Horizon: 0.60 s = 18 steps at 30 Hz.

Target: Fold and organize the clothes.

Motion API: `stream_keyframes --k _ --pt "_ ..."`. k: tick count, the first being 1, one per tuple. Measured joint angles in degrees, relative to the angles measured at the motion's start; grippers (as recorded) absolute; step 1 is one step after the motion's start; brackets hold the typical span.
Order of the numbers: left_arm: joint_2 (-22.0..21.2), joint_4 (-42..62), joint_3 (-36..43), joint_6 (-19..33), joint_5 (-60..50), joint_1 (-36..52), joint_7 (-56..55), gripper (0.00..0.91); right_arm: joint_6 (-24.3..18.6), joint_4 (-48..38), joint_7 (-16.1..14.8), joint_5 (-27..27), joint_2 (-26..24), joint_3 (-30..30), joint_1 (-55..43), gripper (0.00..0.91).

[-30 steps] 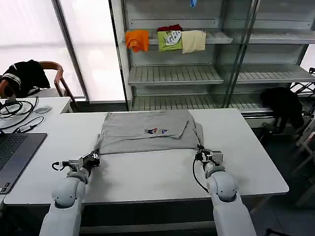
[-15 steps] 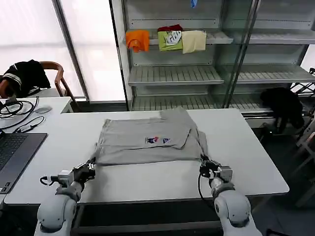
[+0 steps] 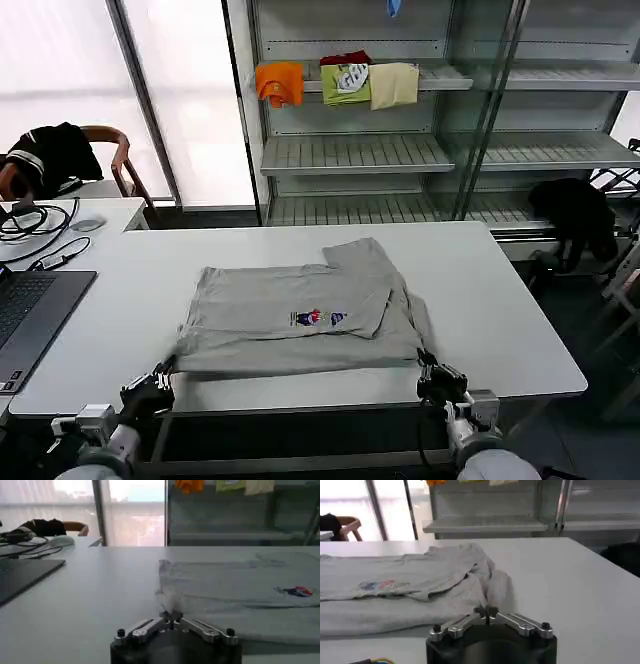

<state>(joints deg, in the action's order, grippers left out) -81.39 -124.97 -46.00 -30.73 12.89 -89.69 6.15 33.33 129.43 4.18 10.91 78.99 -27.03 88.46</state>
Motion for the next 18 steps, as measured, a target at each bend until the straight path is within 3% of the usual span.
stream_keyframes --k 3,4,5,18 --pt "-0.91 -1.32 0.0 0.33 0.11 -2.31 -1.01 0.02 -0.01 0.85 0.15 -0.56 0.1 0.35 1.65 0.0" --pt "-1.12 -1.56 0.02 0.39 0.18 -2.77 -1.37 0.907 -0.02 1.01 0.26 -0.83 0.2 0.46 2.13 0.0" --pt "-1.32 -1.79 0.04 0.44 0.28 -3.27 -1.72 0.907 -0.04 1.11 0.35 -1.04 0.27 0.51 2.54 0.907" --pt "-2.87 -3.69 -2.8 0.98 0.83 -4.17 -5.34 0.907 -0.78 5.36 2.34 -5.98 2.34 0.28 3.44 0.907"
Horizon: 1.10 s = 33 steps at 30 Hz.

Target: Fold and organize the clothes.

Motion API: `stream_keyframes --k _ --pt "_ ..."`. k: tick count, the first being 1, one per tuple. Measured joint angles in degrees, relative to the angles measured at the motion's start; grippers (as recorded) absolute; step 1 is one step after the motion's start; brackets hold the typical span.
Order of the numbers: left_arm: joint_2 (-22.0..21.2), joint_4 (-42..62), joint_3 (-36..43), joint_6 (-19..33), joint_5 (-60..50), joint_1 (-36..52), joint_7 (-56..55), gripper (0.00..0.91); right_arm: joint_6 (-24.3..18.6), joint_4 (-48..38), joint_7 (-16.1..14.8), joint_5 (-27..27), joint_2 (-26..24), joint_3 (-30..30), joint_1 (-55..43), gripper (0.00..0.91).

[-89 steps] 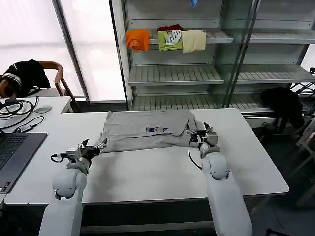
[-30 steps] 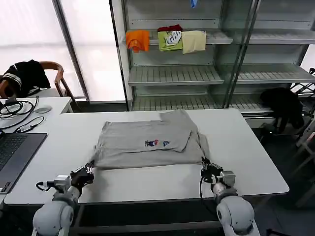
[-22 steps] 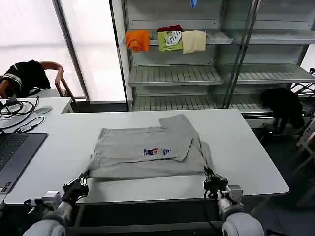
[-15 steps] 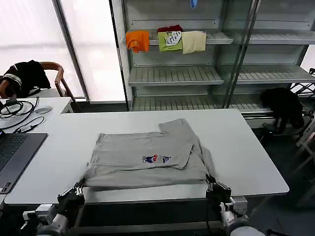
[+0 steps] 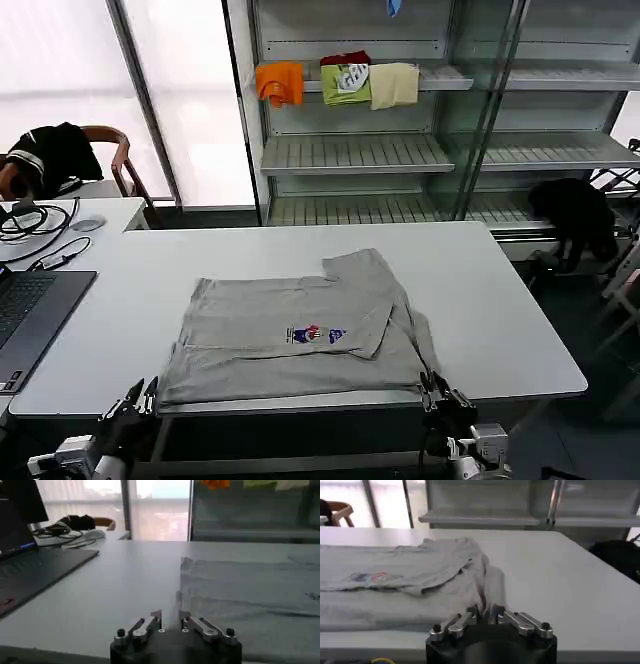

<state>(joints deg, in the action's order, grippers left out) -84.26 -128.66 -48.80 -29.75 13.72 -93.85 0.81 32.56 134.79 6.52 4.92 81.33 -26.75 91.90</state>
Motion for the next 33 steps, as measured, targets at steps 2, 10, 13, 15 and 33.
stream_keyframes --k 2,10,13,15,33 --pt "0.03 -0.81 -0.97 -0.34 0.18 0.62 0.07 0.907 -0.23 0.5 -0.21 -0.43 0.32 0.21 -0.9 0.907" --pt "2.43 -1.54 -1.61 -2.05 -0.07 7.69 3.25 0.907 0.2 -4.53 -2.36 0.68 1.33 1.34 -14.01 0.907" --pt "3.87 0.6 -0.07 -2.52 -0.07 12.52 4.18 0.907 0.34 -10.18 -3.64 1.04 1.91 2.56 -21.61 0.907" --pt "4.98 2.7 1.33 -2.73 0.09 15.81 4.78 0.907 0.38 -14.57 -4.53 1.12 2.39 3.52 -26.55 0.907" --pt "11.33 36.23 14.03 -3.33 -0.77 45.07 7.74 0.907 -1.17 -61.06 -7.92 -2.29 9.96 4.7 -61.06 0.907"
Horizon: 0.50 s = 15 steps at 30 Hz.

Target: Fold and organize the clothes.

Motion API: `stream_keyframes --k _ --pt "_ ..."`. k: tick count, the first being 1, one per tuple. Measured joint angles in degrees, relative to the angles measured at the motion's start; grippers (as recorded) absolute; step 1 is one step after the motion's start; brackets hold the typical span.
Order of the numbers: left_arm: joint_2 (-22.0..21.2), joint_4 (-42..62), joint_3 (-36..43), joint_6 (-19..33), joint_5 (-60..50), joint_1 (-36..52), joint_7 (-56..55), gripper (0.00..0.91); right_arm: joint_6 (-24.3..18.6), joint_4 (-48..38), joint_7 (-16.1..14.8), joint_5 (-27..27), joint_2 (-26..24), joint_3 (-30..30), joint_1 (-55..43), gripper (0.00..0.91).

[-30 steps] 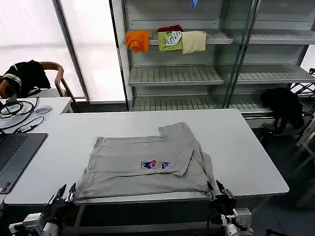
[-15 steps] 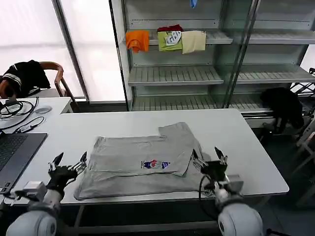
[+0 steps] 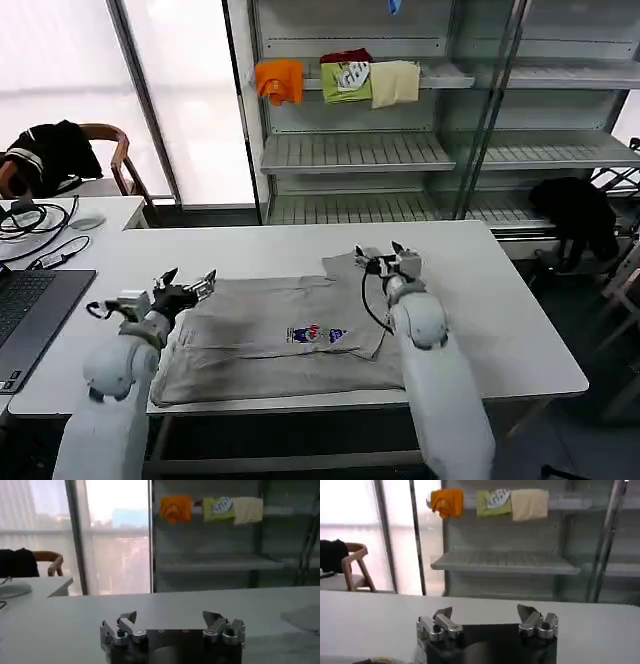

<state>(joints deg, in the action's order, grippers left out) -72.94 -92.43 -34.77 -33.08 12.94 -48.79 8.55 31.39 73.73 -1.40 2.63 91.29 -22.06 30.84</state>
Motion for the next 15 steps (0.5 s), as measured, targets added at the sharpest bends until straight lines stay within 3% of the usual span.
stream_keyframes --k 5,11,15 --pt "0.05 8.46 1.04 -0.02 -2.62 4.49 1.04 0.907 -0.93 -6.48 0.04 1.09 0.68 -0.03 -3.72 0.907" --pt "0.54 13.83 2.06 -0.08 -4.6 7.11 1.8 0.816 -1.05 -10.74 0.51 2.77 0.91 -0.14 -6.18 0.907" --pt "0.53 15.86 2.36 -0.09 -5.53 7.97 1.95 0.554 -1.01 -12.33 0.99 3.46 0.87 -0.46 -7.01 0.907"
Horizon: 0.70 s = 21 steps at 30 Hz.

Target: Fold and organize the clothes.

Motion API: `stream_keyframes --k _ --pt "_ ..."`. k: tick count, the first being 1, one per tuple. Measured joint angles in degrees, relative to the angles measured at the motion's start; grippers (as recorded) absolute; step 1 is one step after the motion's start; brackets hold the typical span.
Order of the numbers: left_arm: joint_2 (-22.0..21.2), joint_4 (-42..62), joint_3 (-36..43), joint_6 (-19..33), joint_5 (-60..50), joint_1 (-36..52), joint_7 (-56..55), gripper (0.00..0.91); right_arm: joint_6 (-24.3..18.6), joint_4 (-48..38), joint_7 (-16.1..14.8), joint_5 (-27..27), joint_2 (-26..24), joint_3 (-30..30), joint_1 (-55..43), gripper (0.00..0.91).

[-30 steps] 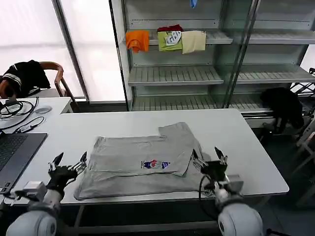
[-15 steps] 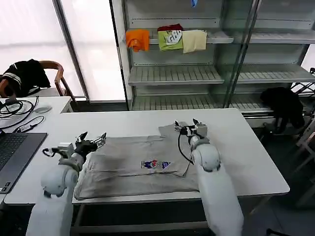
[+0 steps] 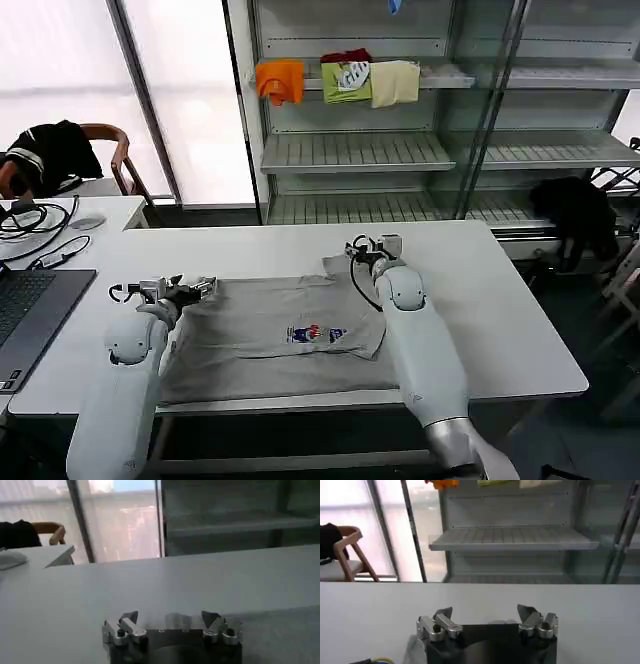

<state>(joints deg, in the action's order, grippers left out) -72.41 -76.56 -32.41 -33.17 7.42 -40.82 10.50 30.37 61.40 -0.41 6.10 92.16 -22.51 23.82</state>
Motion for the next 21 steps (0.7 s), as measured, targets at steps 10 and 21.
stream_keyframes --k 10,21 --pt "0.11 1.89 0.32 0.16 -1.09 0.62 0.6 0.05 0.52 -2.19 0.83 0.46 -0.51 -0.27 -0.41 0.907" --pt "0.17 2.22 0.15 0.19 -1.56 0.16 1.27 0.02 0.16 -4.63 0.52 -0.91 -0.43 0.02 -0.25 0.0"
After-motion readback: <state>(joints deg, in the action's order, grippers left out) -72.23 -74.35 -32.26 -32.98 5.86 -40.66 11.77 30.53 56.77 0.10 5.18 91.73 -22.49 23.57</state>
